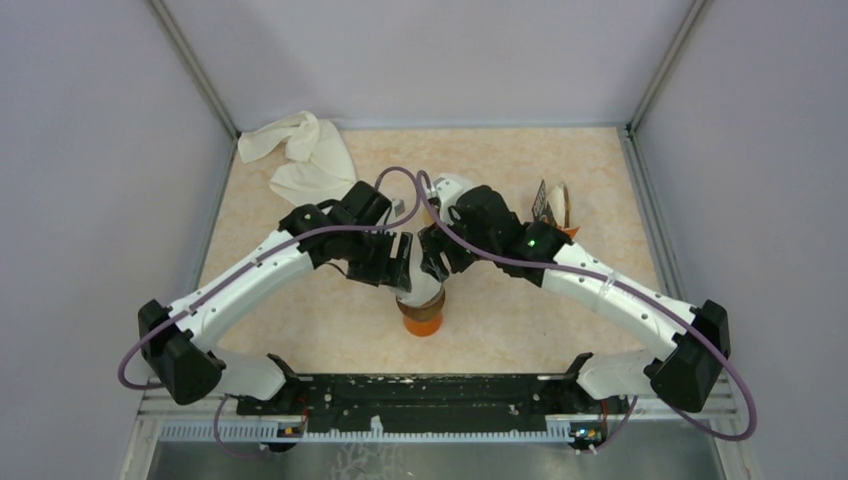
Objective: Place the coffee filter in the dripper
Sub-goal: Place the coffee filter in the coffee dripper.
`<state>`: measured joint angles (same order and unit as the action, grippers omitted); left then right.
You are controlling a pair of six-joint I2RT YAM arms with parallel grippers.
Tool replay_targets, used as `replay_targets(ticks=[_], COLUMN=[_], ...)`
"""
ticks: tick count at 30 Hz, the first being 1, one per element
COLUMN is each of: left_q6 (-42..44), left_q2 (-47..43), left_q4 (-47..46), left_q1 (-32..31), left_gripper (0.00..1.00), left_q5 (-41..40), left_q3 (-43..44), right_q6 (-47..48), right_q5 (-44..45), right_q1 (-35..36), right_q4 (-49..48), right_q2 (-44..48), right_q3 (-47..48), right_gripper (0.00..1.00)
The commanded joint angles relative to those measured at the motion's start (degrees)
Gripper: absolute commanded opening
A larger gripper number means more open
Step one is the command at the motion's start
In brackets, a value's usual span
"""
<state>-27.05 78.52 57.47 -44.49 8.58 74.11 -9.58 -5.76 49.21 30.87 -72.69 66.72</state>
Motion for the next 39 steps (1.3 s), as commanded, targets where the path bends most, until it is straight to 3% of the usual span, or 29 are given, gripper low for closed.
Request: replay_targets(ticks=[1, 18, 39], left_q6=[0.96, 0.68, 0.81], left_q2=[-3.11, -3.96, -7.19], left_q4=[0.24, -1.89, -5.72], left_q1=[0.02, 0.02, 0.06], left_gripper=[0.79, 0.75, 0.73], left_q5=[0.64, -2.17, -1.53], left_q3=[1.17, -2.95, -7.35], right_q6=[0.26, 0.18, -0.08], right_q5=[-0.39, 0.96, 0.69], right_q1=[-0.34, -0.29, -0.3], right_q4=[1.17, 8.88, 8.92], right_q2=[2.72, -0.31, -1.13], right_q3=[1.95, 2.4, 3.15], right_gripper=[0.65, 0.62, 0.62])
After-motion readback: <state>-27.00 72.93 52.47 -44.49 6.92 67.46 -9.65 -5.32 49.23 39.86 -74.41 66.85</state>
